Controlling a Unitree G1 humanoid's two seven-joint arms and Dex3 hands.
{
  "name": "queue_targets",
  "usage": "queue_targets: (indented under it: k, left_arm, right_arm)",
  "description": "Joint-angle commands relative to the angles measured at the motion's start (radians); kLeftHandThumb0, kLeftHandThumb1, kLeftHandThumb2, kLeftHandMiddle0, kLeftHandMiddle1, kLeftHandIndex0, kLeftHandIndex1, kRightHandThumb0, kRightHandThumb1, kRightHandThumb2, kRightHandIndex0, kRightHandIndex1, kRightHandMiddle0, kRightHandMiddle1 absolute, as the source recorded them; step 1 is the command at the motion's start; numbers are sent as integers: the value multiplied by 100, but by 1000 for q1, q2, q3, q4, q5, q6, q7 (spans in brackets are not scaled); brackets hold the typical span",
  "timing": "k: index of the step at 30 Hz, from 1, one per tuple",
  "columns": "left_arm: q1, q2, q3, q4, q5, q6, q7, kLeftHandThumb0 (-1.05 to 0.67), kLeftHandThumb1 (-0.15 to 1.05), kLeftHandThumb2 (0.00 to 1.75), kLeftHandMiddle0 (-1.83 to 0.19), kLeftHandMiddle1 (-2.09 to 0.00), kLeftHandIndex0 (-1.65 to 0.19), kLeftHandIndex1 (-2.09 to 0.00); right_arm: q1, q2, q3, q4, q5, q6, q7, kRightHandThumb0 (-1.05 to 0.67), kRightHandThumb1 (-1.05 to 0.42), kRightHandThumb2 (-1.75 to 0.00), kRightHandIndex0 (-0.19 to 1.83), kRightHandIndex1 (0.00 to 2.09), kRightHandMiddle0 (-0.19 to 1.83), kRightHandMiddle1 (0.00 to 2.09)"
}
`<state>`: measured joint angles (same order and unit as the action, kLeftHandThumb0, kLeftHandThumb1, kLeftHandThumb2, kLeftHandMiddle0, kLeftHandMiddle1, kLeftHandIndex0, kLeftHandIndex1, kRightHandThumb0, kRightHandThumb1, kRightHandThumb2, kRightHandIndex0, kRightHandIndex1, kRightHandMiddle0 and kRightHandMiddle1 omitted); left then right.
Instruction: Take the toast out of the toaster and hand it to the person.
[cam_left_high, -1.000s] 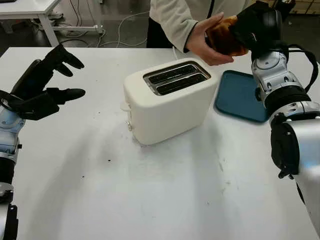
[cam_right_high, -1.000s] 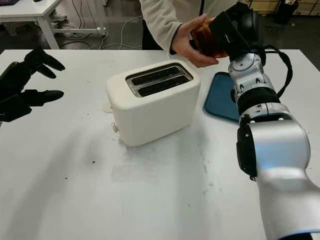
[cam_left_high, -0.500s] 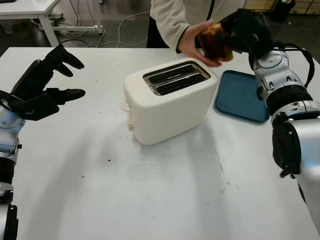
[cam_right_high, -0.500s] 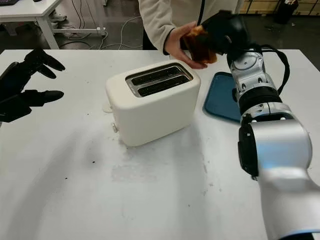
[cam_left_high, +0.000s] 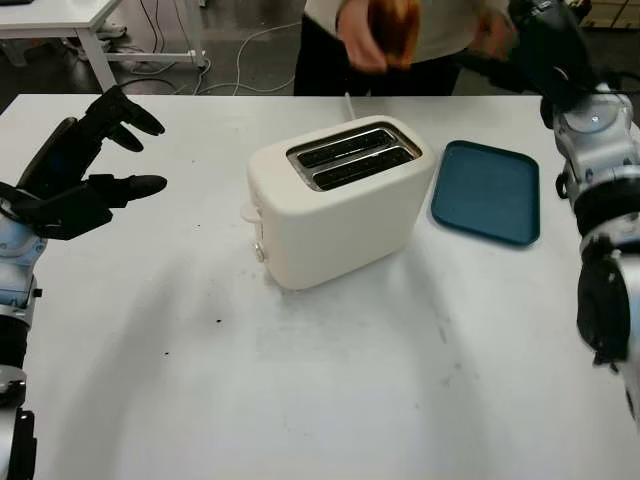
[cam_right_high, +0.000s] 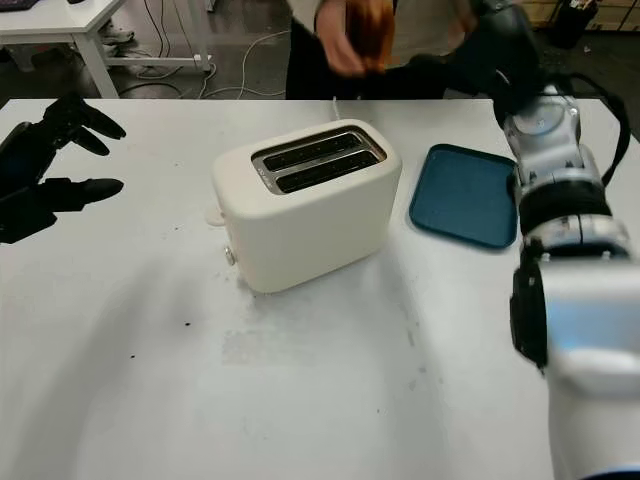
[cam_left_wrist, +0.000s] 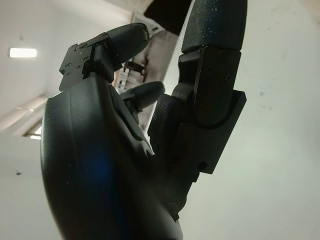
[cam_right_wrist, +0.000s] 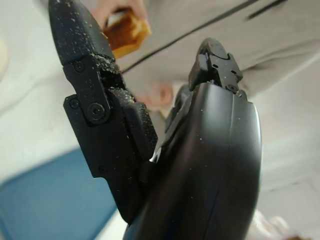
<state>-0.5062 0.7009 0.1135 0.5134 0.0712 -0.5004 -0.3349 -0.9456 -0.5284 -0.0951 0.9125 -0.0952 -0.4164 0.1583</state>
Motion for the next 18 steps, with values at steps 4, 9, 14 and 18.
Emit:
queue_targets:
  k: [4,9,14,18]
  left_arm:
    - [70,-33,35,-64,-65,31,-10,-105,92,17,0,-163,0,-150]
    - [144,-64,56,-124,-109,61,-8,-105,92,14,0,-164,0,-151]
    - [247,-136,86,-224,-195,96,-13,-105,91,6,0,-162,0,-151]
    - [315,-204,101,-268,-207,70,15,-105,92,4,0,-161,0,-151]
  right_arm:
    - [423,73,-85,-561,194,53,43,-70,-85,0,1,1,2,1]
    - [720,121,-70,-895,244,169,43,-62,-89,-1,7,3,8,3]
    - [949,172,-18,-1158,276,348,60,-64,-92,-4,5,2,5,1]
    - [1069,218,27,-1258,274,412,71,-70,-92,-14,3,0,3,0]
